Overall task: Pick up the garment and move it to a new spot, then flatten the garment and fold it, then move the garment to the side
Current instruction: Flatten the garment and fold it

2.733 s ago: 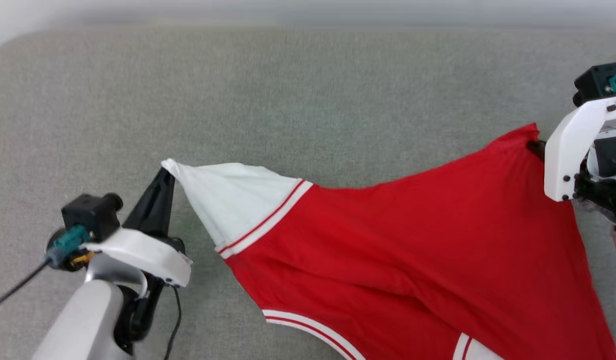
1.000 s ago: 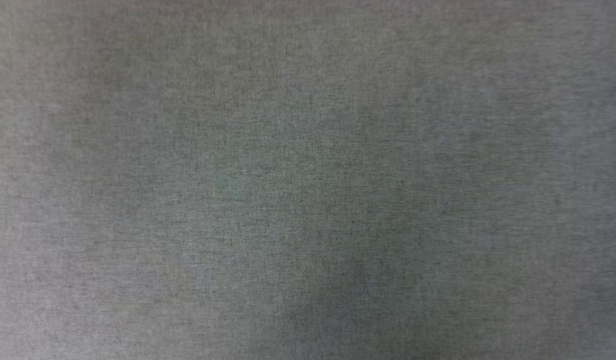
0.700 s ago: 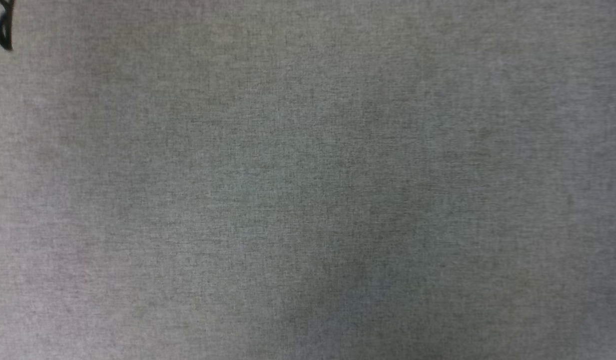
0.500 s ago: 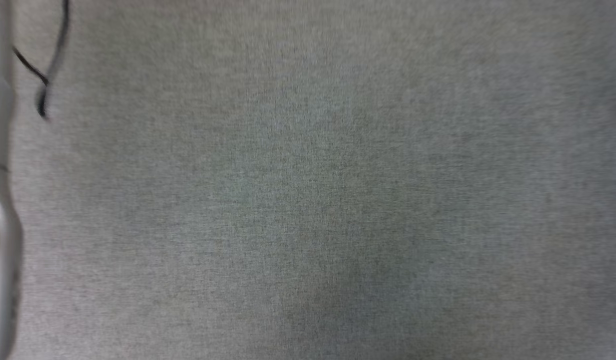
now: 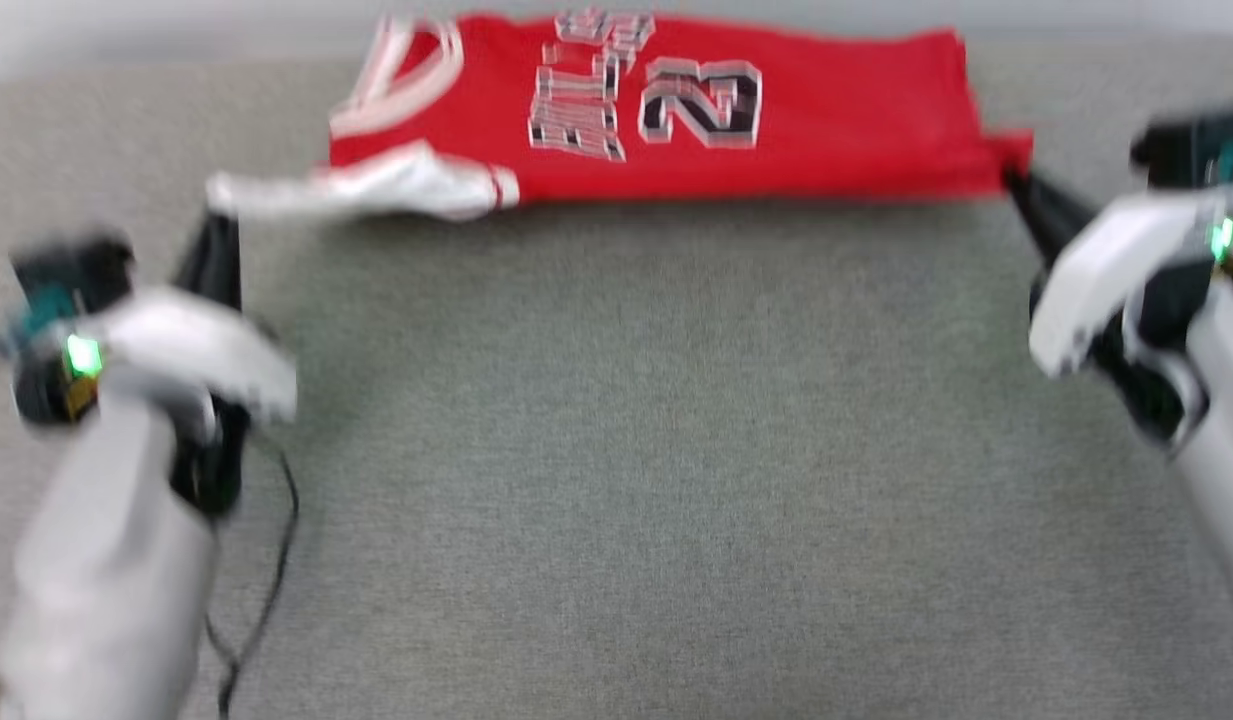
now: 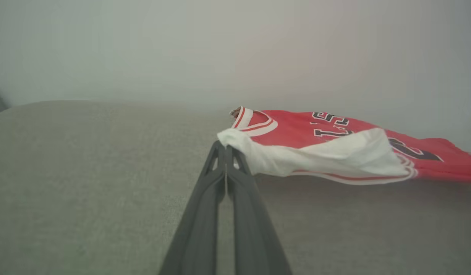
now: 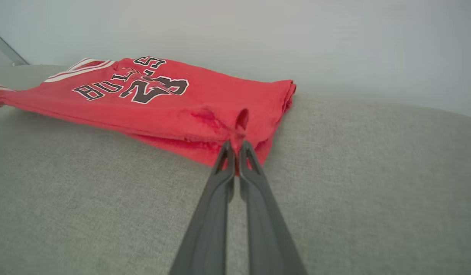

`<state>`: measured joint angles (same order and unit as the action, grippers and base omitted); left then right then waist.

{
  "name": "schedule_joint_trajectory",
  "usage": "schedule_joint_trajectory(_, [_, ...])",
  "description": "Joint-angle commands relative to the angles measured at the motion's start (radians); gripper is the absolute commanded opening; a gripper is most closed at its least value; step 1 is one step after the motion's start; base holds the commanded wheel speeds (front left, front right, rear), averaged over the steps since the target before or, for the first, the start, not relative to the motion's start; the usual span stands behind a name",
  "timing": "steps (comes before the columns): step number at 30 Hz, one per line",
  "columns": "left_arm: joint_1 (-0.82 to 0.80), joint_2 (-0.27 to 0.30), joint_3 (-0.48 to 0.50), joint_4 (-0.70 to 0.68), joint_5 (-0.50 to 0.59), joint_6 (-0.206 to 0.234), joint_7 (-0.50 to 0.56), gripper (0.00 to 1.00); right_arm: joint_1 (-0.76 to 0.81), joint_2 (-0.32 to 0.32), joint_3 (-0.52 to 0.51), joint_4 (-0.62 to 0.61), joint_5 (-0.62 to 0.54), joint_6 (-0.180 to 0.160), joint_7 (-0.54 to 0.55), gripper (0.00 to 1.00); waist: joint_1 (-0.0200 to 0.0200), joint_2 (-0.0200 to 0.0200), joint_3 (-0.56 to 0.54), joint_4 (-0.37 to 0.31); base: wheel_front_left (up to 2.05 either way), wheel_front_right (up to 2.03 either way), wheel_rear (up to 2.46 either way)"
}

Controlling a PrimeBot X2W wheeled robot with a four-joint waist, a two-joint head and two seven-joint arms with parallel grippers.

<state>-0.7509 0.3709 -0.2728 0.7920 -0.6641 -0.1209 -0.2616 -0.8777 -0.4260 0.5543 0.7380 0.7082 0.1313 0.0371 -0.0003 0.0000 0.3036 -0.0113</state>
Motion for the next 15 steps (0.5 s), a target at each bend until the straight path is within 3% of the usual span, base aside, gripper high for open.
schedule_joint_trajectory(1, [0.060,0.002,0.003,-0.018,0.003,0.008,-0.004,0.00,0.048,-0.015,0.003,-0.013,0.008,-0.001,-0.008,0.00,0.0003,0.0000,-0.075,0.010,0.00,0.00,0.00])
schedule_joint_trajectory(7, [0.368,0.011,0.039,-0.182,-0.029,0.080,0.002,0.00,0.271,-0.042,0.000,-0.073,0.034,-0.001,-0.023,0.00,0.0003,0.0000,-0.155,0.006,0.00,0.00,0.00])
schedule_joint_trajectory(15, [0.738,0.059,0.089,-0.512,-0.087,0.234,0.114,0.00,0.564,-0.048,-0.100,-0.182,0.009,-0.001,-0.006,0.00,0.0003,0.0000,-0.257,0.005,0.00,0.00,0.00])
